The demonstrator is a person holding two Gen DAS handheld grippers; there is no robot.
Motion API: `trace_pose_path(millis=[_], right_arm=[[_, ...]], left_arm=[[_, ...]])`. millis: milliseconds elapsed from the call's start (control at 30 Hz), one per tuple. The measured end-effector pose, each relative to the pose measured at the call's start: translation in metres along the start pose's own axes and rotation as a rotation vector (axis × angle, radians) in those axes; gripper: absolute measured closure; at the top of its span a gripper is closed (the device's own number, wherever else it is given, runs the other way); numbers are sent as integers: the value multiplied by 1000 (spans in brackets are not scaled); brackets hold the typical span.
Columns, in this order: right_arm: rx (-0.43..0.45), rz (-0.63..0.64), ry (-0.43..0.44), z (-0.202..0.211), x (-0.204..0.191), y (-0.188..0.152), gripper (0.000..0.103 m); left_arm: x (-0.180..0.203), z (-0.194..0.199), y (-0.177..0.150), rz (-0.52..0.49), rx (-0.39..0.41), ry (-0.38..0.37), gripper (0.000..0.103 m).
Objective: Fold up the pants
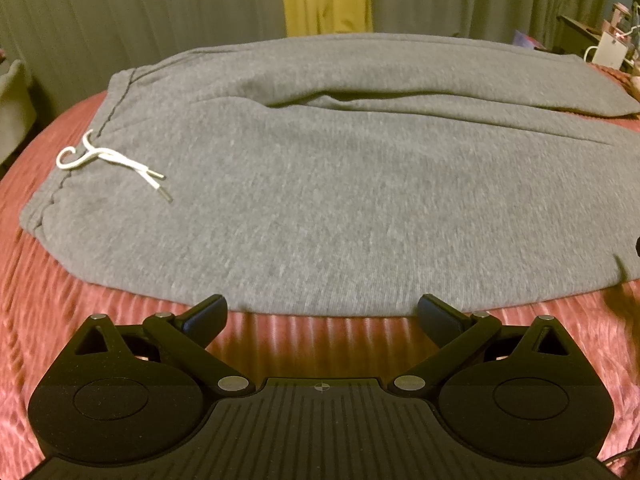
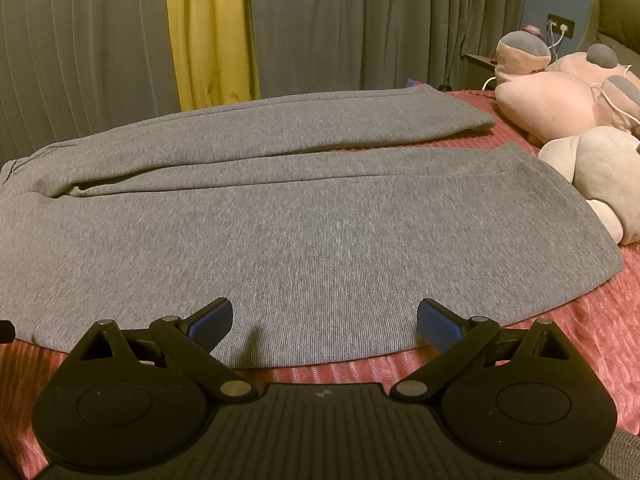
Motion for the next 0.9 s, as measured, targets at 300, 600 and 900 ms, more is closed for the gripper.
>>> trace_pose_path(millis=[300,600,900], right_arm=[[0,1,-1,0,0,0,4],[-1,1,-3,0,1,-2,4],[-1,4,-4,-1,0,-3,4]], left_arm=[[2,0,-2,2,-2,-3,0],[0,0,-1,4,-9,-7,0],[0,0,-1,6,-12,-9,0]])
Point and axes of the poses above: each gripper's, at about its wrist camera, not at the fingertips, and z roughly against the way its jaws point, x to its right, y to its top, the point moved 6 cm from there along -z, roughly the way its jaws point, and after that the axes turned 4 degrees about -z, right-handed, at the moved point
